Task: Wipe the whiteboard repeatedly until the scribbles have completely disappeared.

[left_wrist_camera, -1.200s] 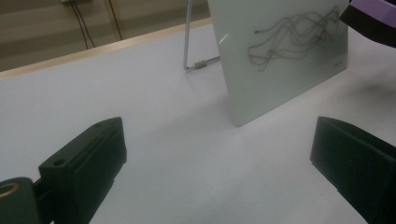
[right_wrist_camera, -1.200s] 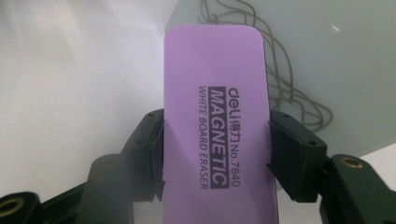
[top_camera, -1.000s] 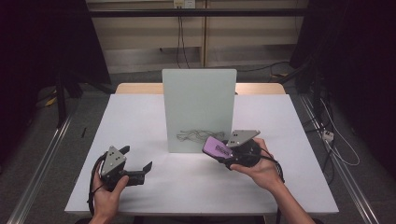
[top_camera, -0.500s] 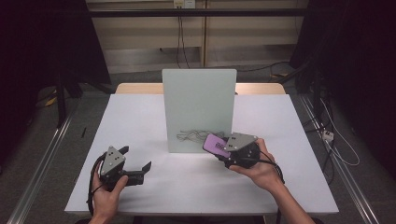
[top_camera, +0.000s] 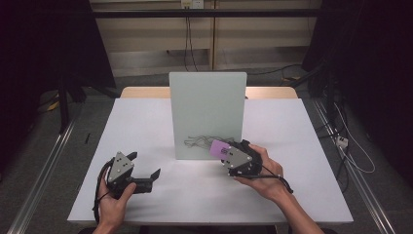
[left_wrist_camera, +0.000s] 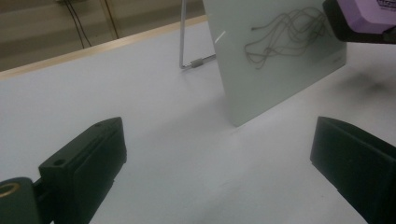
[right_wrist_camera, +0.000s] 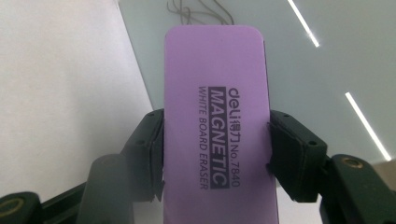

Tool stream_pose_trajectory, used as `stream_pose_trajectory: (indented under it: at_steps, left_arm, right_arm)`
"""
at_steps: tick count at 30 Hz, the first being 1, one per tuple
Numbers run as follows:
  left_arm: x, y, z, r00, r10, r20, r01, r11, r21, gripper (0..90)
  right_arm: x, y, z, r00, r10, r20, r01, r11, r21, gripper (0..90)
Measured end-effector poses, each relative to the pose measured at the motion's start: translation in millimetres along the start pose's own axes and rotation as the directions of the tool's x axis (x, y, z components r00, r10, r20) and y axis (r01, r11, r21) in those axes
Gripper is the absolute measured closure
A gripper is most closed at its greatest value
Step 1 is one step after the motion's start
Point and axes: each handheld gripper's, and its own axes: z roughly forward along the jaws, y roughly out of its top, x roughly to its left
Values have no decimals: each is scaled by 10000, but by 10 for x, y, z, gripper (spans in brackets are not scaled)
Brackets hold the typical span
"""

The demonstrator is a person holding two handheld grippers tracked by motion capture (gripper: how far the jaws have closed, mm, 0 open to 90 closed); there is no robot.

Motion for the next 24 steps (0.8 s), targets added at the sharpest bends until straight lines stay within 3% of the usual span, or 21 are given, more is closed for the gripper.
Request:
stream_pose_trajectory:
  at_steps: [6, 12, 20, 22, 24]
  left_arm:
    - [10, 2, 2, 10000, -85, 38, 85, 10000, -36, 34]
    - [-9, 7, 17, 9998, -22, 186, 22, 10000, -4, 37]
    - [-5, 6, 6, 9997, -13, 240, 13, 10000, 15, 37]
    - [-12, 11, 5, 9998, 39, 211, -39, 10000, -26, 38]
    - [-9, 11, 3, 9998, 43, 211, -43, 10000, -17, 37]
  right_arm:
    - [-19, 78, 55, 9994, -171, 303, 177, 9996, -205, 416]
    - [-43, 153, 157, 9914, -1099, 708, 1101, 9939, 15, 416]
    - [-99, 128, 215, 9944, -705, 785, 720, 9973, -165, 416]
    - [-90, 128, 223, 9940, -688, 851, 703, 9974, -155, 416]
    - [-81, 126, 235, 9908, -962, 955, 974, 9952, -73, 416]
